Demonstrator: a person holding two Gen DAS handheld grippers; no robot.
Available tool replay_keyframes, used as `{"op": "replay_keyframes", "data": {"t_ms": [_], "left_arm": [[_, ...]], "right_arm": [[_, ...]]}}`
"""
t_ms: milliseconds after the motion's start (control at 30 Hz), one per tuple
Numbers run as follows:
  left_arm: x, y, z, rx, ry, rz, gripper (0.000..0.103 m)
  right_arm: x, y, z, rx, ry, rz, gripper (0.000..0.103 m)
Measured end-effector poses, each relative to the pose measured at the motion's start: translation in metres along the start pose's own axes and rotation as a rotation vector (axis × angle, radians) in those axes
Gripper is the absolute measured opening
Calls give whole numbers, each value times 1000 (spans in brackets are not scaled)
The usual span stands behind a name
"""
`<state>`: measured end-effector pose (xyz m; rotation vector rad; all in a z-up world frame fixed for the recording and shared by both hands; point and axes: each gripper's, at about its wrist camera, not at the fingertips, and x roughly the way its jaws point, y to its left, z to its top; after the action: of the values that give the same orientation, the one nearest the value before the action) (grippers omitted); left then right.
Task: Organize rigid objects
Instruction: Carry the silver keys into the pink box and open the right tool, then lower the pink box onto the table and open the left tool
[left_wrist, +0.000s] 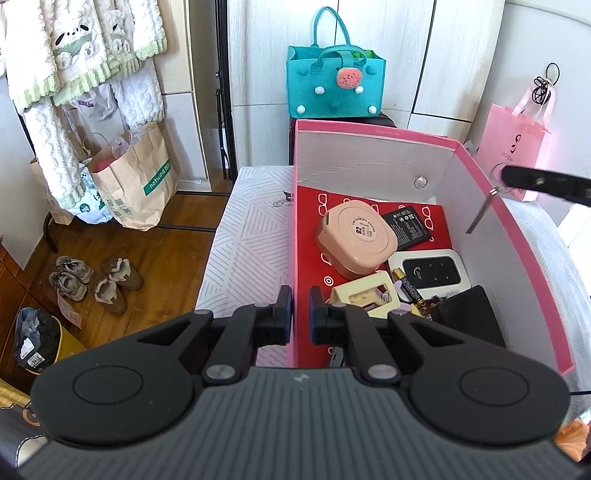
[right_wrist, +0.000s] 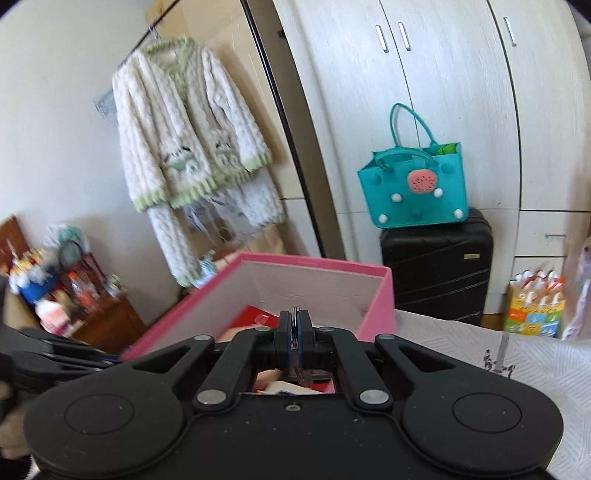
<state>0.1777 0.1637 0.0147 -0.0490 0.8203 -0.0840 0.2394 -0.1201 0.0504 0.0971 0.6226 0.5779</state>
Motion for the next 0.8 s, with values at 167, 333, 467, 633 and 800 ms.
{"op": "replay_keyframes", "data": {"t_ms": [167,333,467,633,800], "left_arm": [[0,2,0,-25,-2,-1,7],[0,0,-2,-23,-9,2,7],[-2,4,-3,-27,-12,-15,7],[-5,11,-4,-52,-16,-38,7],[-13,8,-6,-44,-22,-32,7]], "right_arm": [[19,-5,-1,4,19,-43,5],[26,-7,-1,31,17,-77,11],[11,-6,-1,61,-1,-41,11],[-12,-5,-8,79,-9,-48,23],[-37,4,-18,82,-29,-40,31]]}}
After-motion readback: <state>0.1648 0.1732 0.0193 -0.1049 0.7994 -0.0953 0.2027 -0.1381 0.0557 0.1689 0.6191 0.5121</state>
